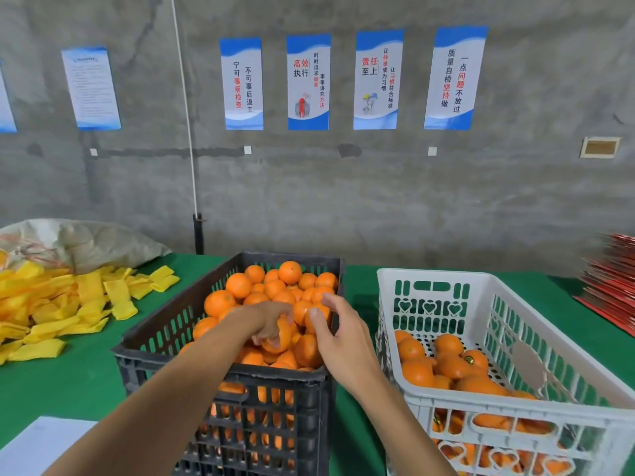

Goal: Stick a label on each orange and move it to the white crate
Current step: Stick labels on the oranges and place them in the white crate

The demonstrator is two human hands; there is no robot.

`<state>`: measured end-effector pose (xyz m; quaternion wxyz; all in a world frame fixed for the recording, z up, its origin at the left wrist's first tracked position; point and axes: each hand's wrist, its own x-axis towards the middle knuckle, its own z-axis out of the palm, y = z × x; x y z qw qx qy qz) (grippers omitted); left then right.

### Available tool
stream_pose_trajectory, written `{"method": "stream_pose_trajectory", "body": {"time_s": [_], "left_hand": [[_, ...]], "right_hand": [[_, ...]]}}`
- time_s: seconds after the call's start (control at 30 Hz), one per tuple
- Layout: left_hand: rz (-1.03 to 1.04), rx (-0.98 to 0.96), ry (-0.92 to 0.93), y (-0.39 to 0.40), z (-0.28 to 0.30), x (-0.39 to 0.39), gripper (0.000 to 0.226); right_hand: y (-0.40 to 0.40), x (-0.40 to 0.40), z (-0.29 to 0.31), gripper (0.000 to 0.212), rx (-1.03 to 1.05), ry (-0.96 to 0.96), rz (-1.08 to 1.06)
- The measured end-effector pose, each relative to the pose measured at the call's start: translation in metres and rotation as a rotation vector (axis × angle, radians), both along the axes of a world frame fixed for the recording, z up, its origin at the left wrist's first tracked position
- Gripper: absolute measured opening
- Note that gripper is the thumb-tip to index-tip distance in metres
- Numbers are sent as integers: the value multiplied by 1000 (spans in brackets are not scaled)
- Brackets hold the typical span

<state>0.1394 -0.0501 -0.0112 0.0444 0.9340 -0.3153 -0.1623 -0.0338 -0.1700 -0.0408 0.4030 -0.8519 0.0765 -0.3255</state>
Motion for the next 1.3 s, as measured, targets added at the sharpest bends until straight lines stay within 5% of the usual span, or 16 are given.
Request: {"method": "stream_pose_trajectory", "body": {"time_s": [0.2,0.33,0.47,0.6,0.8,1.0,1.17,1.3], "left_hand": [[-221,-884,-159,26,18,-74,65],[-290,-1195,-269,21,10,-143,64],[-354,-1152,-443,15,-20,-189,71],[-357,-997,-496,9,-74,-217,72],[-205,-889,-104,18,-181,-236,72],[82,-983,130,29,-240,-244,73],[128,-1196,438,31,-243,-247,67],[114,-1240,602,34,-249,-243,72]], "right_hand": [[-3,-24,16,51,0,-63,-5],[4,-58,16,59,66,-153,26],[2,-101,-8,57,144,-226,8],[-1,-136,-52,61,146,-97,-18],[-2,-176,-144,46,151,165,14],[9,-210,-205,53,-167,489,166],[15,-204,-203,69,-612,533,151],[14,-199,-203,60,-569,505,241]]}}
